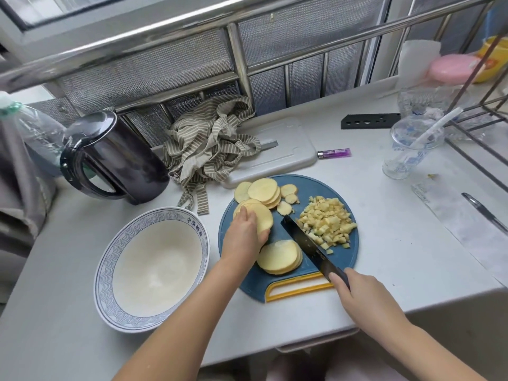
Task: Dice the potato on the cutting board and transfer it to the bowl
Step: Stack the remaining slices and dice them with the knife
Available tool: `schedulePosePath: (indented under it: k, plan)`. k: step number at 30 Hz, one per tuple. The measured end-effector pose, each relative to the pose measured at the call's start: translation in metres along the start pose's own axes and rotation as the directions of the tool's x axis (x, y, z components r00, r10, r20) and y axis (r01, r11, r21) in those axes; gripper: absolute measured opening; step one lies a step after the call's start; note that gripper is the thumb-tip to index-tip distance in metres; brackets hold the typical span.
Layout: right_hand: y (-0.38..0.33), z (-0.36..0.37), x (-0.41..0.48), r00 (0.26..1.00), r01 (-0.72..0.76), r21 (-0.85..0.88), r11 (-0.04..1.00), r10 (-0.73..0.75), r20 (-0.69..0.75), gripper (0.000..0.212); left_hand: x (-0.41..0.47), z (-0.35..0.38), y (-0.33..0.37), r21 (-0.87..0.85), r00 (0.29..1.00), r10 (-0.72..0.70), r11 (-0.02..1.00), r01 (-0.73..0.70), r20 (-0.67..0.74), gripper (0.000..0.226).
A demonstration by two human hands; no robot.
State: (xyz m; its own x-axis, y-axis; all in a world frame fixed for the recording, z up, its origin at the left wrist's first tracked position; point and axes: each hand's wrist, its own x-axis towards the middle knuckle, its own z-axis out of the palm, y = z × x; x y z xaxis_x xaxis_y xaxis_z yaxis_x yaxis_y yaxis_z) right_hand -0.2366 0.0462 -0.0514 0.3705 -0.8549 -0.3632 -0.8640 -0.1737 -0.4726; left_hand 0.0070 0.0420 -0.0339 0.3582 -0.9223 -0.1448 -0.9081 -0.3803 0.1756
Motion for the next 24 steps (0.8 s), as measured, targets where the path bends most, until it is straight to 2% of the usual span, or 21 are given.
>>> schedulePosePath:
  k: [4, 6, 8, 10, 12, 15, 17, 19, 21, 22, 24]
  plan:
    - [0.005, -0.004, 0.006, 0.999, 0.013, 0.016, 1.0, -0.013, 0.035, 0.039, -0.001, -0.003, 0.006, 0.004, 0.999, -0.028, 1.0, 0.029, -0.017, 0.05]
    - [0.009, -0.009, 0.008, 0.998, 0.019, 0.025, 1.0, -0.02, 0.062, 0.04, 0.002, -0.005, 0.006, 0.024, 0.993, 0.037, 0.999, -0.034, -0.116, 0.029]
    - [0.012, -0.016, 0.011, 0.996, 0.033, 0.017, 0.999, -0.034, 0.086, 0.039, 0.001, -0.009, 0.007, 0.045, 0.99, 0.074, 0.997, -0.069, -0.123, 0.014]
    - [0.015, -0.024, 0.015, 0.992, 0.05, 0.003, 0.999, -0.05, 0.115, 0.038, 0.001, -0.013, 0.007, 0.057, 0.993, 0.064, 0.997, -0.059, -0.1, 0.015]
    - [0.018, -0.031, 0.02, 0.986, 0.057, 0.006, 0.998, -0.057, 0.157, 0.038, 0.003, -0.022, 0.005, 0.019, 0.989, 0.028, 0.999, -0.025, -0.145, 0.02]
    - [0.022, -0.039, 0.028, 0.974, 0.06, 0.018, 0.998, -0.063, 0.216, 0.037, 0.003, -0.037, -0.003, -0.079, 0.931, -0.032, 0.997, 0.004, -0.364, 0.02]
    - [0.024, -0.044, 0.033, 0.968, 0.078, 0.025, 0.997, -0.081, 0.239, 0.035, -0.005, -0.052, -0.004, -0.19, 0.884, -0.123, 0.981, 0.039, -0.451, 0.017]
    - [0.027, -0.05, 0.04, 0.96, 0.096, 0.025, 0.995, -0.099, 0.263, 0.035, -0.012, -0.063, -0.003, -0.328, 0.876, -0.281, 0.932, 0.152, -0.392, 0.021]
    - [0.031, -0.054, 0.045, 0.955, 0.112, 0.018, 0.994, -0.113, 0.276, 0.035, -0.022, -0.061, -0.007, -0.395, 0.901, -0.373, 0.879, 0.267, -0.222, 0.027]
    - [0.032, -0.055, 0.049, 0.95, 0.124, 0.014, 0.992, -0.123, 0.286, 0.035, -0.029, -0.057, -0.01, -0.387, 0.908, -0.401, 0.862, 0.329, -0.122, 0.029]
    - [0.035, -0.056, 0.055, 0.944, 0.146, -0.003, 0.989, -0.139, 0.3, 0.035, -0.042, -0.049, -0.015, -0.244, 0.912, -0.403, 0.88, 0.408, 0.074, 0.032]
